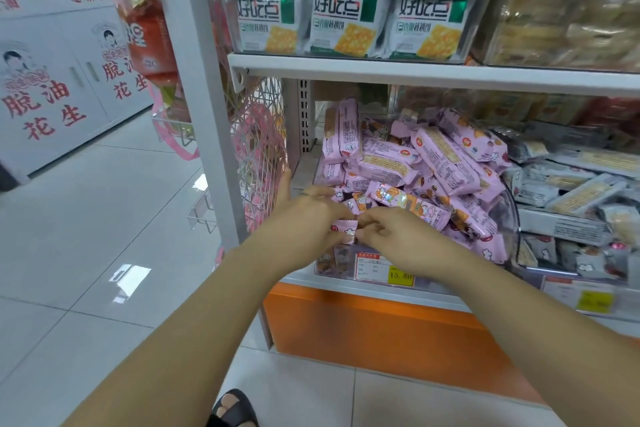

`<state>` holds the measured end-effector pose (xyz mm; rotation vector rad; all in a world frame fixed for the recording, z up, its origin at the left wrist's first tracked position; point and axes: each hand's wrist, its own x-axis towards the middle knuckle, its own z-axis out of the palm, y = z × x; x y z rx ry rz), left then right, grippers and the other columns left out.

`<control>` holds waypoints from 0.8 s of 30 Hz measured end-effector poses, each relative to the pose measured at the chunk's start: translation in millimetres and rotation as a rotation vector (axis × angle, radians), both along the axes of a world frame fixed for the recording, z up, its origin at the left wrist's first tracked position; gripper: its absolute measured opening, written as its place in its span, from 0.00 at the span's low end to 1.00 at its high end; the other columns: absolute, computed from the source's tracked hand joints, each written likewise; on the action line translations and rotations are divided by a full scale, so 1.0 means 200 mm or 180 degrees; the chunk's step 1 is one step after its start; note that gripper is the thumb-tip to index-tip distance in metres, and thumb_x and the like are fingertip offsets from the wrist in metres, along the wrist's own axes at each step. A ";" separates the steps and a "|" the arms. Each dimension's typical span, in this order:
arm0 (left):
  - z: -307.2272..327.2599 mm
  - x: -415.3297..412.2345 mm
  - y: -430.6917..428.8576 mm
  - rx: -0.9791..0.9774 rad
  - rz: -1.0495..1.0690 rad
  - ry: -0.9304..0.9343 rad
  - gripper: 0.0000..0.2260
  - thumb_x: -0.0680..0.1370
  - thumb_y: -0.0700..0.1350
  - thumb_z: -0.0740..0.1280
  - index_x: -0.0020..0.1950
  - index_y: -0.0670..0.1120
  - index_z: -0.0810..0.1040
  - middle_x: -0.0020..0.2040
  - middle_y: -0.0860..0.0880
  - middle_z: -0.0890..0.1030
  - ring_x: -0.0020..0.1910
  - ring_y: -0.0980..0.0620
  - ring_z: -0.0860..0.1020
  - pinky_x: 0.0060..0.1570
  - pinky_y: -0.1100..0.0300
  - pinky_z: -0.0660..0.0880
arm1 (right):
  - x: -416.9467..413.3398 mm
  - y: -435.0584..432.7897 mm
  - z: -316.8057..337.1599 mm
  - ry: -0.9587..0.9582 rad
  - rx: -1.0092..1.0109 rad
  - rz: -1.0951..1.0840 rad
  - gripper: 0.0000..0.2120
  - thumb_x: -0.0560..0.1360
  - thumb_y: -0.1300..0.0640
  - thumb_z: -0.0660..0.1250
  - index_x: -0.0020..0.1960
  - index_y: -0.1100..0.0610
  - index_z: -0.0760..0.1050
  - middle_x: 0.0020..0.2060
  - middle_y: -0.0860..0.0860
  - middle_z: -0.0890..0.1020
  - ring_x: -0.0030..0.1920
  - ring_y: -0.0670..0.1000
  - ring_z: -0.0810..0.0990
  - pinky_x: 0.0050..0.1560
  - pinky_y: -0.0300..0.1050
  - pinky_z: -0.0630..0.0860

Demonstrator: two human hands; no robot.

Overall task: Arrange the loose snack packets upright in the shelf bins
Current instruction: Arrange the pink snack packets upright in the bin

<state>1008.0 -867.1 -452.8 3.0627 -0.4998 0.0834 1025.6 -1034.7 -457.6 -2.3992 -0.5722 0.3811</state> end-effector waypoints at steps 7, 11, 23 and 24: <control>-0.02 0.00 -0.01 -0.0189 0.0089 -0.0078 0.15 0.80 0.54 0.61 0.67 0.56 0.74 0.65 0.58 0.75 0.74 0.61 0.57 0.69 0.39 0.32 | -0.02 -0.20 0.12 -0.1367 -0.0404 -0.0410 0.16 0.78 0.58 0.63 0.66 0.55 0.74 0.59 0.52 0.80 0.50 0.49 0.79 0.56 0.45 0.74; -0.04 -0.02 -0.01 -0.0353 0.0153 -0.0176 0.14 0.80 0.52 0.62 0.65 0.55 0.75 0.65 0.57 0.75 0.73 0.60 0.58 0.70 0.39 0.33 | -0.02 -0.24 0.12 -0.1458 -0.1029 -0.0359 0.14 0.78 0.59 0.64 0.63 0.58 0.74 0.59 0.56 0.79 0.43 0.54 0.79 0.51 0.53 0.76; -0.08 -0.03 0.04 -0.0708 -0.0074 -0.0628 0.13 0.77 0.53 0.67 0.62 0.55 0.78 0.65 0.56 0.76 0.74 0.59 0.57 0.69 0.45 0.30 | 0.06 0.00 0.20 -0.1811 -0.0494 -0.0276 0.20 0.78 0.57 0.65 0.69 0.53 0.69 0.65 0.52 0.74 0.57 0.50 0.75 0.59 0.42 0.68; -0.07 -0.02 0.05 -0.0685 -0.0077 -0.0649 0.14 0.77 0.54 0.67 0.61 0.56 0.78 0.66 0.56 0.75 0.75 0.59 0.56 0.69 0.45 0.29 | 0.10 0.03 0.19 -0.1851 -0.0450 -0.0268 0.22 0.77 0.58 0.65 0.70 0.53 0.69 0.66 0.52 0.73 0.61 0.51 0.73 0.60 0.43 0.68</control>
